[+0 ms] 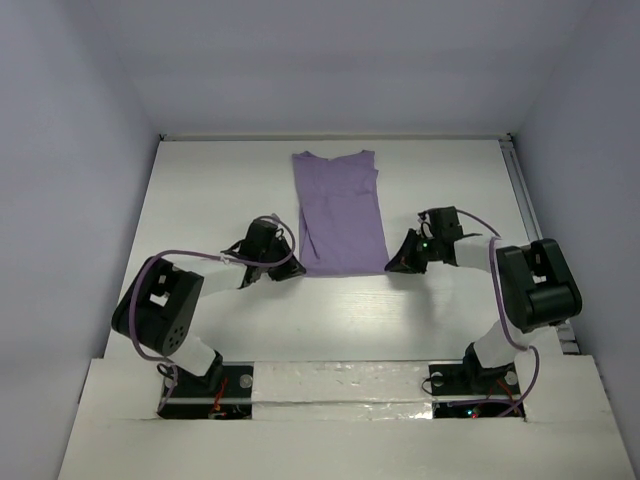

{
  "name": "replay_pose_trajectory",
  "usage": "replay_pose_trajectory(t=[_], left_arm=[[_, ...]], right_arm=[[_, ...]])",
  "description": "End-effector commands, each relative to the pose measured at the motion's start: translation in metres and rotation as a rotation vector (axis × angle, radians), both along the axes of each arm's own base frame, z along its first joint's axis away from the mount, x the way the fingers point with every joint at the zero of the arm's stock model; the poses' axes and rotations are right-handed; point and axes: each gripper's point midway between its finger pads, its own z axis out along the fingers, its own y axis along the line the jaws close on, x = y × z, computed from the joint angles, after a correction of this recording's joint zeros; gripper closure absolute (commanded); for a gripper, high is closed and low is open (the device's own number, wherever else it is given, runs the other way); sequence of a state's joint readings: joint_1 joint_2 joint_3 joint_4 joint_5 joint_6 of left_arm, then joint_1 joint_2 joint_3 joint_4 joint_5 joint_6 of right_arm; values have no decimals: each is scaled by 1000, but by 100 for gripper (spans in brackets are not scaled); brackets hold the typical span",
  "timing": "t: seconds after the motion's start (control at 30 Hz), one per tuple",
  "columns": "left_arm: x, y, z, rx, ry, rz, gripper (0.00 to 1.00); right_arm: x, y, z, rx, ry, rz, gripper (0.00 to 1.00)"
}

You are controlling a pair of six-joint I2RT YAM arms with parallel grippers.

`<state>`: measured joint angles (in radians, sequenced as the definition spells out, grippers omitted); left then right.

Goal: Fold and stack the t-shirts
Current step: Fold the long partially folded tshirt into a neat square

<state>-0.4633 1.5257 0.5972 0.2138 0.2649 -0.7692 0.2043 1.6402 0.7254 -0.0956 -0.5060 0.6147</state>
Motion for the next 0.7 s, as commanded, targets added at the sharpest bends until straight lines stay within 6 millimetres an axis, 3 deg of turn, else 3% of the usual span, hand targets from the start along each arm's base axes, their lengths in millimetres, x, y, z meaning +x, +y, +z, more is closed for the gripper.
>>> replay_pose_trajectory(t=[0.0,0.1,0.17,0.2,0.27,0.33,0.37,0.43,0.47,0.5,0.53,0.57,0.63,0.67], left_arm=[[9,5,-5,55,-9,18,100],[12,8,0,71,-22,24,100],[3,8,11,65,-32,14,100],[-10,10,10,75,-19,0,100],[-38,11,20,83,-4,-33,100],[-82,15,9,98,91,-60,100],[-91,14,22,63,69,-61,100],[-104,28,31,85,100,-26,100],[-102,28,52,53,43,-15,100],[-101,28,69,42,33,-5,100],[-98,27,82,28,8,1,100],[-94,25,93,21,-8,7,100],[-75,17,125,10,-76,5,100],[-66,14,133,20,-98,4,100]], right_arm=[[-10,-5,-13,-25,26,2,96],[-17,-7,-11,-31,32,6,100],[-24,-6,0,-12,13,11,100],[-40,-8,-4,-7,45,10,100],[-55,-6,10,16,17,23,100],[-90,-11,3,1,80,33,100],[-96,-10,18,24,41,43,100],[-118,-15,25,19,75,47,100],[-119,-17,34,8,51,41,100],[-116,-19,57,1,-4,35,100],[-121,-22,57,-10,2,31,100],[-105,-24,78,-27,-62,11,100],[-90,-26,96,-54,-101,-1,100],[-68,-26,120,-65,-174,-15,100]])
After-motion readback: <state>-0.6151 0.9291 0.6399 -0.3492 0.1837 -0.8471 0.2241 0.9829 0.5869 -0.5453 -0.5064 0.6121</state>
